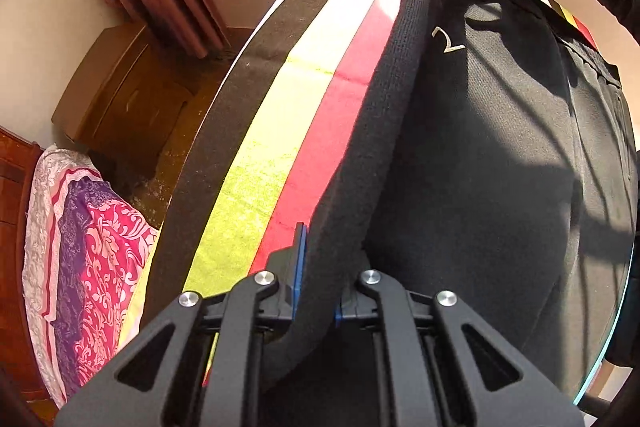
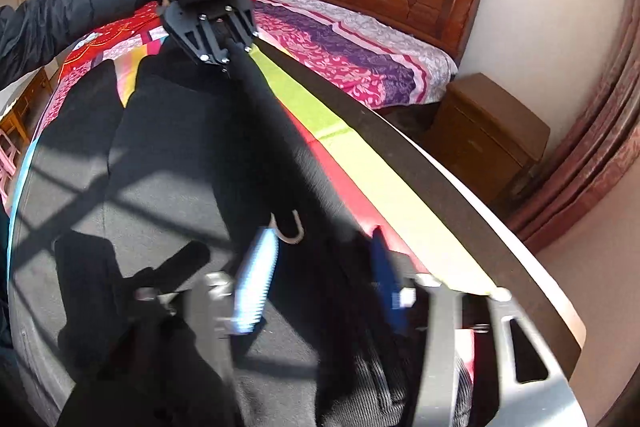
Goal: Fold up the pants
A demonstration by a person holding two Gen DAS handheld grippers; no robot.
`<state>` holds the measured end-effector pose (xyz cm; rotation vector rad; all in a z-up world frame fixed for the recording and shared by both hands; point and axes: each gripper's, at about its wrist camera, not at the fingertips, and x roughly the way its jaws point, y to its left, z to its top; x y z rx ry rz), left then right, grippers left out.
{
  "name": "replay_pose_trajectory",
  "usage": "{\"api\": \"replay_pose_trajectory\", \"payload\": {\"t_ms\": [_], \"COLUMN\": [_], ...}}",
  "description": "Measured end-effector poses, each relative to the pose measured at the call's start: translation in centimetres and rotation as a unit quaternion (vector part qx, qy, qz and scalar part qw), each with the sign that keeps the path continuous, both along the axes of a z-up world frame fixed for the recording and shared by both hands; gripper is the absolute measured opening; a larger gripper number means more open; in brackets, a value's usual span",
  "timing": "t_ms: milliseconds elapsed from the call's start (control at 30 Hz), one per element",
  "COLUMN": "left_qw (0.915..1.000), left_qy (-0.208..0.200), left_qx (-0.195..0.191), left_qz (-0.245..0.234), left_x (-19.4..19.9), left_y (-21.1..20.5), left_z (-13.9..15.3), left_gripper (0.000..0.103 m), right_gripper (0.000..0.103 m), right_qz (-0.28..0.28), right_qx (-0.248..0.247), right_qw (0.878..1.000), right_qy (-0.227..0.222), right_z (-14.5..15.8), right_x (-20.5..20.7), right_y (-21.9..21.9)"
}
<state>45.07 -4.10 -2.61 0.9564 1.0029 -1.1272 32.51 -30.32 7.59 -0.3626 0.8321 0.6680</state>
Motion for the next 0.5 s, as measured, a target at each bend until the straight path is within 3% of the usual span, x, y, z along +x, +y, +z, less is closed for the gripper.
{"api": "replay_pose_trajectory", "payload": {"t_ms": [100, 233, 300, 333, 400, 433, 500], "left_qw": [0.9998, 0.9983, 0.9967, 0.9954, 0.9918, 0.9897, 0.9846], "left_qy": [-0.021, -0.056, -0.077, -0.091, -0.121, -0.134, -0.160], "left_qx": [-0.006, -0.003, -0.002, 0.000, -0.004, -0.011, -0.032], "left_qz": [0.002, 0.016, 0.026, 0.030, 0.043, 0.049, 0.061], "left_x": [-1.0, -2.2, -2.5, -3.0, -4.5, -5.6, -8.0], "left_y": [-0.2, -0.1, 0.2, 0.3, 0.9, 1.3, 2.8], "left_z": [0.8, 1.3, 1.6, 2.0, 3.4, 4.5, 7.2], "left_gripper": [0.010, 0.010, 0.010, 0.010, 0.010, 0.010, 0.010], "right_gripper": [0.092, 0.077, 0.050, 0.048, 0.031, 0.029, 0.014], "right_qz": [-0.021, -0.059, -0.055, -0.044, -0.031, -0.030, -0.036], "right_qx": [0.019, 0.025, 0.049, 0.045, 0.037, 0.027, 0.002], "right_qw": [0.999, 0.993, 0.986, 0.986, 0.989, 0.992, 0.997], "right_qy": [0.039, 0.100, 0.150, 0.155, 0.141, 0.120, 0.069], "right_z": [-1.3, -3.5, -4.5, -4.8, -4.5, -4.1, -2.7], "right_x": [1.4, 3.7, 4.4, 4.1, 2.9, 2.2, 0.5], "right_y": [-2.6, -5.9, -6.9, -7.0, -6.4, -6.0, -5.1]}}
